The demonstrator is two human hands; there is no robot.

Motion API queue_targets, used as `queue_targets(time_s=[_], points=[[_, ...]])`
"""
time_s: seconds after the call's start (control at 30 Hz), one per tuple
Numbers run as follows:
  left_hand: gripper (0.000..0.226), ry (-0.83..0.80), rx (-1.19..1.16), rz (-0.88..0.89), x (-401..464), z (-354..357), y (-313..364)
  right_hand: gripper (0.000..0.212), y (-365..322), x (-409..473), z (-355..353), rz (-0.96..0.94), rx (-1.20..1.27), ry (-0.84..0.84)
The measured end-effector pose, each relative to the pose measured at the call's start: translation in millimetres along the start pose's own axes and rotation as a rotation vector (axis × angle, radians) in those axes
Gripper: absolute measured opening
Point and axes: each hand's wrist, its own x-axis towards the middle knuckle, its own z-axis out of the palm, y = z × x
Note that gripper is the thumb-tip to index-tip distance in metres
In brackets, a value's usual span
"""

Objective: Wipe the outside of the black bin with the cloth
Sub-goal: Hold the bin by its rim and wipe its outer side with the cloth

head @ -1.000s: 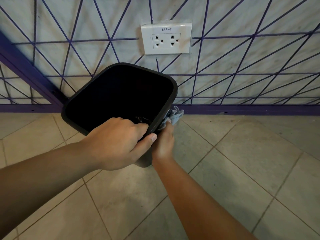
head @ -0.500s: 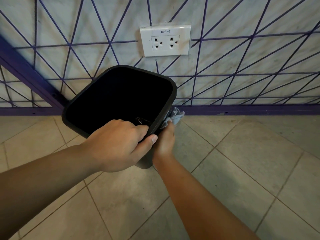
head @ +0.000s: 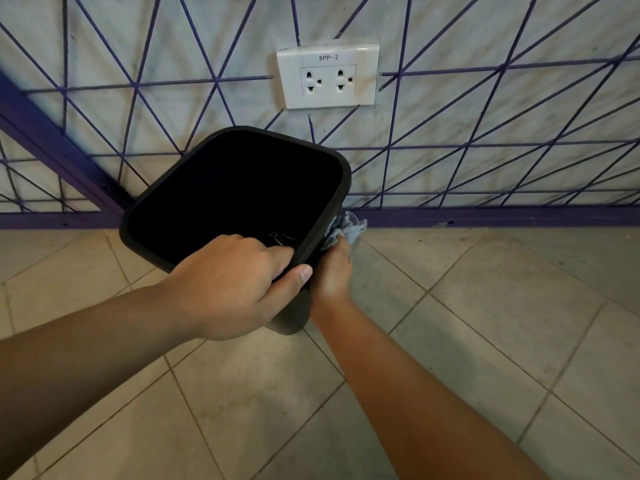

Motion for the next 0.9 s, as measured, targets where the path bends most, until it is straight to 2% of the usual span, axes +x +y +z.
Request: queue_targets(time_s=[0.23, 0.37, 0.5, 0.63, 0.73, 0.83, 0.9], points=[[0.046, 0.011, -0.004, -0.001, 0, 0, -1, 0.125, 7, 7, 0, -0.015, -0.030, 0.043], [0.042, 0.011, 0.009, 0.006, 0, 0, 0, 0.121, 18, -13, 3, -0.059, -0.048, -0.021], [0.044, 0.020, 0.005, 0.003, 0, -1, 0, 0.123, 19, 3, -5, -0.036, -0.039, 0.010], [0.043, 0.018, 0.023, 0.025, 0, 1, -1, 0.118, 28, -5, -5, -0.066, -0.089, -0.043], [0.045, 0.019, 0.018, 0.021, 1, 1, -1, 0.128, 27, 8, -8, -0.063, -0.048, -0.029], [0.045, 0.016, 0.024, 0.027, -1, 1, -1, 0.146, 29, -6, -4, -0.107, -0.058, -0.095], [0.044, 0.017, 0.018, 0.031, 0, 0, -1, 0.156, 36, 0, -5, -0.131, -0.058, -0.081]])
